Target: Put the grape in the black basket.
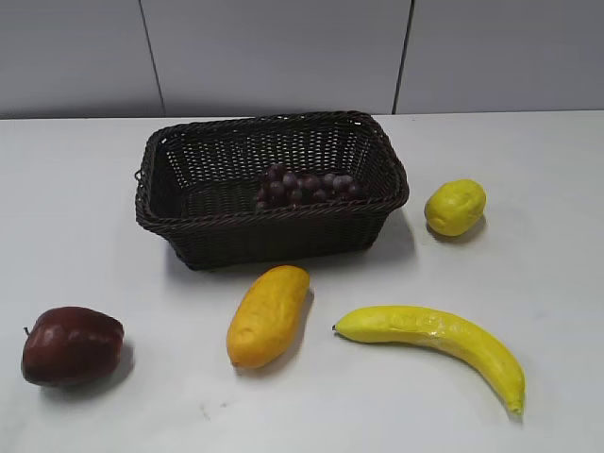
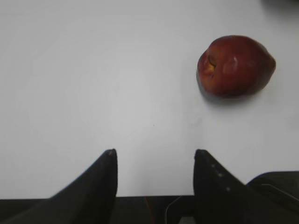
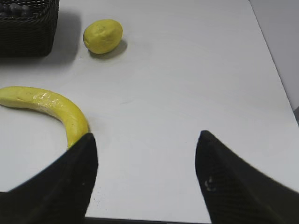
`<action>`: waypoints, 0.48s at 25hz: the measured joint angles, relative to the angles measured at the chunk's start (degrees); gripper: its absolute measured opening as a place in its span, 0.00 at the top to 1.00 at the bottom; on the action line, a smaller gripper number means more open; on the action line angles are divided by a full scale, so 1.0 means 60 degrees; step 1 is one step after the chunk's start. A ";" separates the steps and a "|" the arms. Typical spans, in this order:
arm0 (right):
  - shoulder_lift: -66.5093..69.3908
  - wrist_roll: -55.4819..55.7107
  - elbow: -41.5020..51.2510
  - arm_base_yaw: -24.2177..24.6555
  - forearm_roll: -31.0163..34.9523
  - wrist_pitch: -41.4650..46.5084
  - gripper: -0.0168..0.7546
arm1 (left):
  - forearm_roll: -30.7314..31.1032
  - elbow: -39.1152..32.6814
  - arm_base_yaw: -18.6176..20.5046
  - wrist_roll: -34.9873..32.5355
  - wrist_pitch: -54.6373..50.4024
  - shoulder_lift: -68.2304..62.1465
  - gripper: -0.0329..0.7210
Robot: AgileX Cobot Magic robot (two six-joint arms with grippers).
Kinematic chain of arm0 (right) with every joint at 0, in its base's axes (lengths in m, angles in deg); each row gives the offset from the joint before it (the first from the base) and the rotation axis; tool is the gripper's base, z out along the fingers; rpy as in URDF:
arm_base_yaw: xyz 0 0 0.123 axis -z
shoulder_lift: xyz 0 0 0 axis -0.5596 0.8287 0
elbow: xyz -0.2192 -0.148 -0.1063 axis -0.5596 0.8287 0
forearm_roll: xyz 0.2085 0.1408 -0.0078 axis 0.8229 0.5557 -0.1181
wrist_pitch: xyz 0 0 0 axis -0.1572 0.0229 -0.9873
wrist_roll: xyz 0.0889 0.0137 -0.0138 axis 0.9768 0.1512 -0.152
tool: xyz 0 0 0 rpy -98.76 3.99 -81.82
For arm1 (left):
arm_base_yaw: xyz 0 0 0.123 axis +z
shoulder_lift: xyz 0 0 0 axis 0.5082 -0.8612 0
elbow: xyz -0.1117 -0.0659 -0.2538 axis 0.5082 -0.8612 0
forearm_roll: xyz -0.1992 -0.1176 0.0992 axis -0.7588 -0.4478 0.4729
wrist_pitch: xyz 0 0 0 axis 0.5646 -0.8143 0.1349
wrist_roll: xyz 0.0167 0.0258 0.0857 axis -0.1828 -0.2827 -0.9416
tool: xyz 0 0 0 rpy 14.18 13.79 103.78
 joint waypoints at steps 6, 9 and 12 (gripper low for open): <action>0.0000 0.0000 0.0000 0.0000 0.0000 0.0000 0.33 | -0.0028 -0.0010 0.0000 0.0000 -0.0007 0.1197 0.31; 0.0000 0.0000 0.0000 0.0000 0.0000 0.0000 0.33 | -0.0037 -0.0010 0.0000 0.0000 -0.0007 0.1739 0.31; 0.0000 0.0000 0.0000 0.0000 0.0000 0.0000 0.33 | -0.0040 -0.0010 0.0000 0.0000 -0.0010 0.2289 0.31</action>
